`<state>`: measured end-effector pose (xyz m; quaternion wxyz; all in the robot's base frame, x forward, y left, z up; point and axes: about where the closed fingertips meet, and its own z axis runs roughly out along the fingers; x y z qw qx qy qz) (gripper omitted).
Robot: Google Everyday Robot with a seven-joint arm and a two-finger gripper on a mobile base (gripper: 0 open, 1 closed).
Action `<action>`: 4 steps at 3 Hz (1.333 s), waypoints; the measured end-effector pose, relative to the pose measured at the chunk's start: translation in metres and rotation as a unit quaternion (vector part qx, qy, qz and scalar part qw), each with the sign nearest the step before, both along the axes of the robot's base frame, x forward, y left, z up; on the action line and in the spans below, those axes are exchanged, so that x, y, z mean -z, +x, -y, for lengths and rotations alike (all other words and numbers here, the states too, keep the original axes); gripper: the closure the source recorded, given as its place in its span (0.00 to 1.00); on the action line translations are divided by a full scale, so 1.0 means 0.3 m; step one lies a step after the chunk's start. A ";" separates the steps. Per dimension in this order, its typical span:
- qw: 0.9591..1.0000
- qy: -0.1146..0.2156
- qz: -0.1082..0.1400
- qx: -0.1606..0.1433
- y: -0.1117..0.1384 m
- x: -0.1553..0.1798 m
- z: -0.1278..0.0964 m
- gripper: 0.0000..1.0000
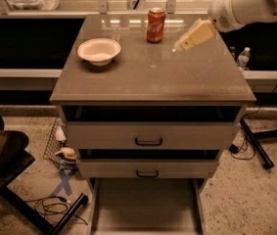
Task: Place coke can into bottom drawer
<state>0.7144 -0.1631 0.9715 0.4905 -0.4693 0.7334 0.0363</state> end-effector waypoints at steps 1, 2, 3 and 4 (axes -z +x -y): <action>0.995 0.082 0.044 0.031 0.168 -0.014 -0.023 0.00; 0.995 0.081 0.048 0.033 0.171 -0.020 -0.022 0.00; 0.993 0.108 0.039 0.025 0.232 0.034 -0.061 0.00; 0.989 0.146 0.018 0.009 0.384 0.145 -0.175 0.00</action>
Offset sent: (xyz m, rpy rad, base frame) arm 0.0384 0.0063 0.0042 0.1255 -0.0685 -0.0433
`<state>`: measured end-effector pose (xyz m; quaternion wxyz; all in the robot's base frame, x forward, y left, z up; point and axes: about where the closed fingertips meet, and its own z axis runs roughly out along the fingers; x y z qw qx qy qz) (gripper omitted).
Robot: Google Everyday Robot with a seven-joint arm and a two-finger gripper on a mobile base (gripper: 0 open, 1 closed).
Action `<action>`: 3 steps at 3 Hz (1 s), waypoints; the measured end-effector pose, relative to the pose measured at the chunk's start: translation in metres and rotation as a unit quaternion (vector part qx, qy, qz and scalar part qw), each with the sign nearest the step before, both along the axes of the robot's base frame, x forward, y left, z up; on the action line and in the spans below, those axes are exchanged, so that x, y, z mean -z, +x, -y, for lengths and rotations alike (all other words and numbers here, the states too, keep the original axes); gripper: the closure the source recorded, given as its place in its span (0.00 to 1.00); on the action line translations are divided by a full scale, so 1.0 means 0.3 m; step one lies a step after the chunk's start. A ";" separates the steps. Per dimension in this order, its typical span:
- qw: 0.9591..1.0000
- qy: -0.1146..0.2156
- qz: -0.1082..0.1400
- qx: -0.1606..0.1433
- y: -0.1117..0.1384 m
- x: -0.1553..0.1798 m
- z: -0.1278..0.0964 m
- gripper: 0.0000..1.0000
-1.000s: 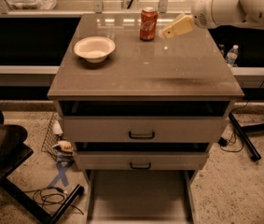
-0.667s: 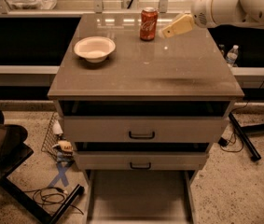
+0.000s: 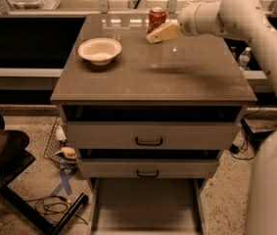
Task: Place coke can into bottom drawer
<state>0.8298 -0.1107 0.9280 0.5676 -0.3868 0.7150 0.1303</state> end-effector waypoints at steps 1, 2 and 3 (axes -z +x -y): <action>1.000 0.022 -0.006 -0.003 0.135 0.076 -0.088 0.00; 0.999 0.038 -0.011 0.007 0.219 0.123 -0.134 0.00; 0.997 0.067 -0.013 0.023 0.297 0.165 -0.169 0.03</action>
Offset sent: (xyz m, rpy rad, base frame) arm 0.1011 0.0514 -0.0473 0.1137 0.0281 -0.0450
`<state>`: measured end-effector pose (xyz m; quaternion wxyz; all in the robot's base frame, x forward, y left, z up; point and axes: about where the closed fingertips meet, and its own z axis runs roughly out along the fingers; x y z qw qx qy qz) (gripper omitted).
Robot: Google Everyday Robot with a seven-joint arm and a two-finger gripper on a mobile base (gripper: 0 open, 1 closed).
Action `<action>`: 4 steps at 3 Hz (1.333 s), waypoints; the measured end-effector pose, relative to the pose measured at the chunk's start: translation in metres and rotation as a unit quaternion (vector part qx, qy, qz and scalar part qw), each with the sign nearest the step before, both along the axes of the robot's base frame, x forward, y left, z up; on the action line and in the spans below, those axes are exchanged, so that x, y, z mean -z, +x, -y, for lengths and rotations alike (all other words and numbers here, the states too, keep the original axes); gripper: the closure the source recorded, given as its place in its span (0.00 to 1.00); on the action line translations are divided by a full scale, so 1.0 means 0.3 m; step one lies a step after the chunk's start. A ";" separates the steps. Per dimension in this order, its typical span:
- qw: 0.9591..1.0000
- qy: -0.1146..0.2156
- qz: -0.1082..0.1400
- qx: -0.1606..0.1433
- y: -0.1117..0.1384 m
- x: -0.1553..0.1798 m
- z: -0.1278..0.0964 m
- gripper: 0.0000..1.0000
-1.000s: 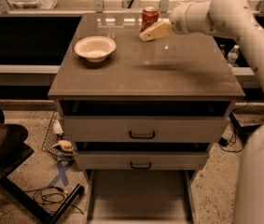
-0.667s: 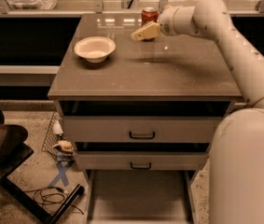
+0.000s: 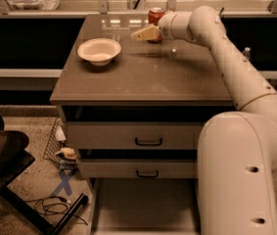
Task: Place coke can into bottom drawer
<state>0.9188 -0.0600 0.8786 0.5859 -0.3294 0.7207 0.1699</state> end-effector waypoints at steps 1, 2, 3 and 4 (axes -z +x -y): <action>1.000 0.027 0.004 0.010 0.052 0.019 -0.013 0.25; 0.998 0.054 0.001 0.008 0.119 0.060 -0.064 0.48; 0.998 0.063 0.018 0.016 0.140 0.004 -0.035 0.71; 0.998 0.063 0.016 0.013 0.142 0.013 -0.056 1.00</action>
Offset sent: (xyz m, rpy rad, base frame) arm 0.0981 0.0091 0.0022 0.2024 -0.0468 -0.0399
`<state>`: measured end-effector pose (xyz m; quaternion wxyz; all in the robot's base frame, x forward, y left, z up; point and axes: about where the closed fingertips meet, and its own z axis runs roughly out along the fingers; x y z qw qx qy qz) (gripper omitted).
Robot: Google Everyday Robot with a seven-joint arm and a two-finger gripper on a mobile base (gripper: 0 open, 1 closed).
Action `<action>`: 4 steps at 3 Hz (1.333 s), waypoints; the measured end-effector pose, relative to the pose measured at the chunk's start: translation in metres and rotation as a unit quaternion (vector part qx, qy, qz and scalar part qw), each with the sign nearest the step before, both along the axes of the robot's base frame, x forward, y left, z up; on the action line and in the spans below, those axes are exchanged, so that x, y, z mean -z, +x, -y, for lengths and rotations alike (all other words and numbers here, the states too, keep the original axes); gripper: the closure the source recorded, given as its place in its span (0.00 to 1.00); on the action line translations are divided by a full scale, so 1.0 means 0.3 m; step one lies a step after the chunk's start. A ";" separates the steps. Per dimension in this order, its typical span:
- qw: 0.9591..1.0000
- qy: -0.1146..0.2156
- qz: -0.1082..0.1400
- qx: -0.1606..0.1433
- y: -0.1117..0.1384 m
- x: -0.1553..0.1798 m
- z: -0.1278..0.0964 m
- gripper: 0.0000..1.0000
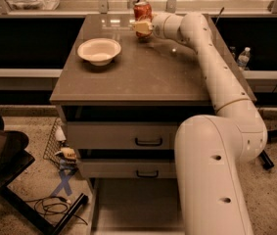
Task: Place coke can into bottom drawer
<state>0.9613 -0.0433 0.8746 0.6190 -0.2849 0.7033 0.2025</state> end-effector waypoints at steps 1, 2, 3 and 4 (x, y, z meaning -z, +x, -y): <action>1.000 0.000 0.000 -0.001 0.000 0.001 -0.003 1.00; 0.999 -0.028 0.014 -0.017 -0.045 -0.107 -0.029 1.00; 0.998 -0.042 0.037 -0.004 -0.125 -0.291 0.063 1.00; 0.996 -0.041 0.073 0.029 -0.302 -0.545 0.231 1.00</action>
Offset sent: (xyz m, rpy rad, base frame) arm -0.0337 0.0103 0.0852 -0.1389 -0.0751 0.0750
